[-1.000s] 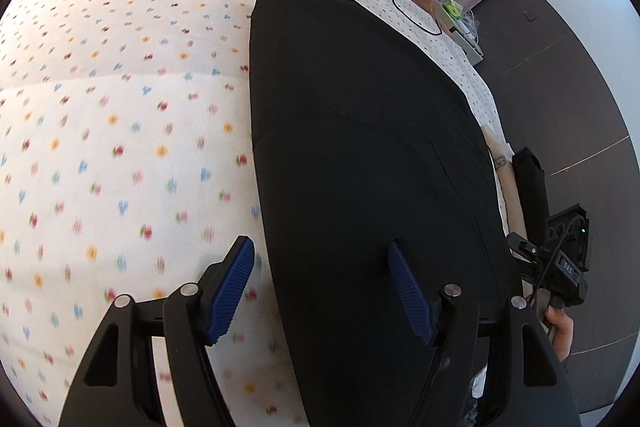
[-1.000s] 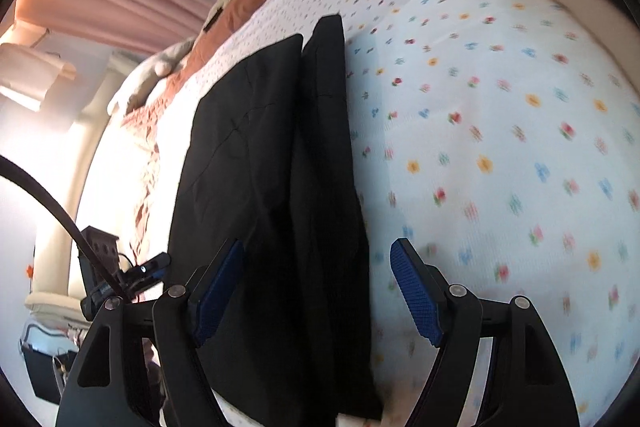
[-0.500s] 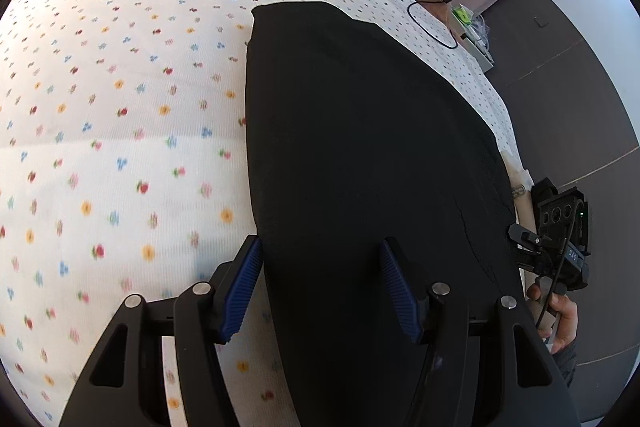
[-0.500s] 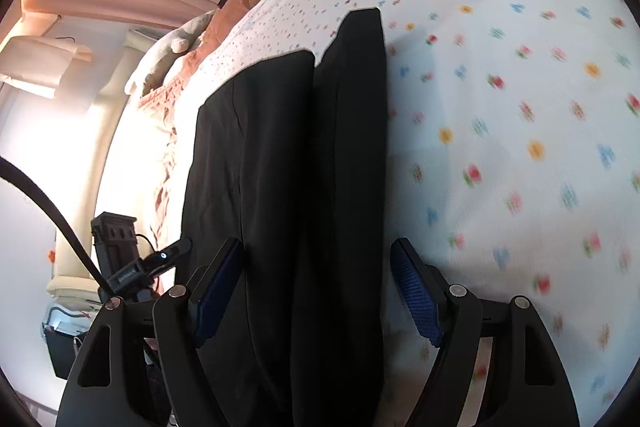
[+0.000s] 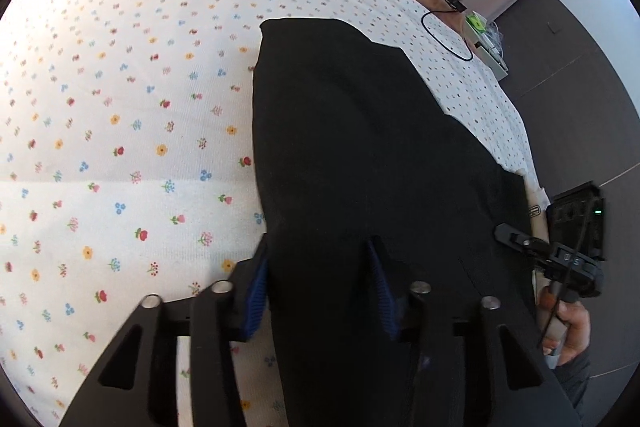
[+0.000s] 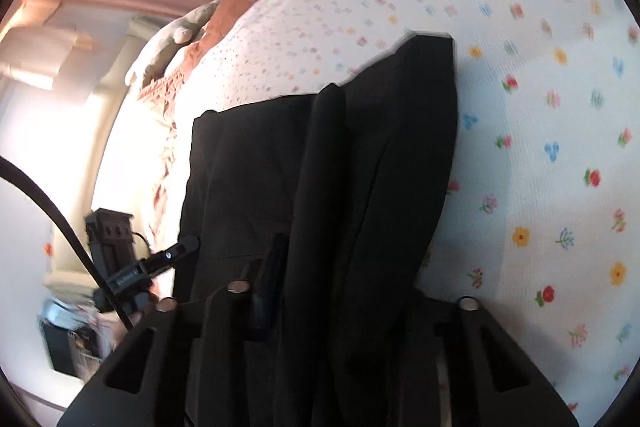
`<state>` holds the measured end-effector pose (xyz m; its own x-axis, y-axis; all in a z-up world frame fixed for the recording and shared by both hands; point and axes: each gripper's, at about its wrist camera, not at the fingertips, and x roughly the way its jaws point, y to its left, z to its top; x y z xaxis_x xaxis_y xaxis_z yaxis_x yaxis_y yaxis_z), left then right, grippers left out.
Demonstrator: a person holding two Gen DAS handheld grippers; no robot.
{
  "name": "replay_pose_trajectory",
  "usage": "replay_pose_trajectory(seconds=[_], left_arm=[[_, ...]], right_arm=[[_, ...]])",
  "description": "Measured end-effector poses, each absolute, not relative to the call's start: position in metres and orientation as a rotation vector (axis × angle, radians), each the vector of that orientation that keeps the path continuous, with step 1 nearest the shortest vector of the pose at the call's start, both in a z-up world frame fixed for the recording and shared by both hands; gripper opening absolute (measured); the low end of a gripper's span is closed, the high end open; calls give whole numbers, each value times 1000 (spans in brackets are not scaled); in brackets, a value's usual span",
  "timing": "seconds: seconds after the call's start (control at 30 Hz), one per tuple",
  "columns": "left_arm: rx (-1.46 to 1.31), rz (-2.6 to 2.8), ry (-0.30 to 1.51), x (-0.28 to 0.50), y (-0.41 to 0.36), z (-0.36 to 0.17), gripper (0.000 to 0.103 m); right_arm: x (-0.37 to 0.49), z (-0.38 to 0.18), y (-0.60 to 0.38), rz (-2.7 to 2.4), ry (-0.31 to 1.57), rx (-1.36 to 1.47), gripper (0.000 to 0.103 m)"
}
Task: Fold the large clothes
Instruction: 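Close both tools on the folded jacket and lift it, then carry the folded jacket with both tools toward the beige cloth stack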
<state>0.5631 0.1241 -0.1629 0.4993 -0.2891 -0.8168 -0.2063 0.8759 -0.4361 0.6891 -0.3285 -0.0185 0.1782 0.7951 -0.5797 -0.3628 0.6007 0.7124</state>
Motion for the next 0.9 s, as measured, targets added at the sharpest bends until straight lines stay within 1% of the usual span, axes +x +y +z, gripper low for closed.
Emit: replay_pose_trajectory(seconds=[0.07, 0.1, 0.17, 0.23, 0.57, 0.9], left_arm=[[-517, -54, 1049, 560, 123, -156, 32], [-513, -57, 1042, 558, 121, -151, 31], [-504, -64, 1020, 553, 117, -140, 24], [-495, -71, 999, 547, 113, -129, 22], [-497, -105, 870, 500, 102, -68, 16], [-489, -129, 779, 434, 94, -23, 15]], right_arm=[[679, -2, -325, 863, 1066, 430, 17], [674, 5, -324, 863, 1048, 415, 15], [663, 17, -320, 859, 1017, 383, 14], [650, 29, -318, 861, 985, 357, 12], [577, 71, -339, 874, 848, 346, 11], [490, 95, -383, 891, 724, 347, 10]])
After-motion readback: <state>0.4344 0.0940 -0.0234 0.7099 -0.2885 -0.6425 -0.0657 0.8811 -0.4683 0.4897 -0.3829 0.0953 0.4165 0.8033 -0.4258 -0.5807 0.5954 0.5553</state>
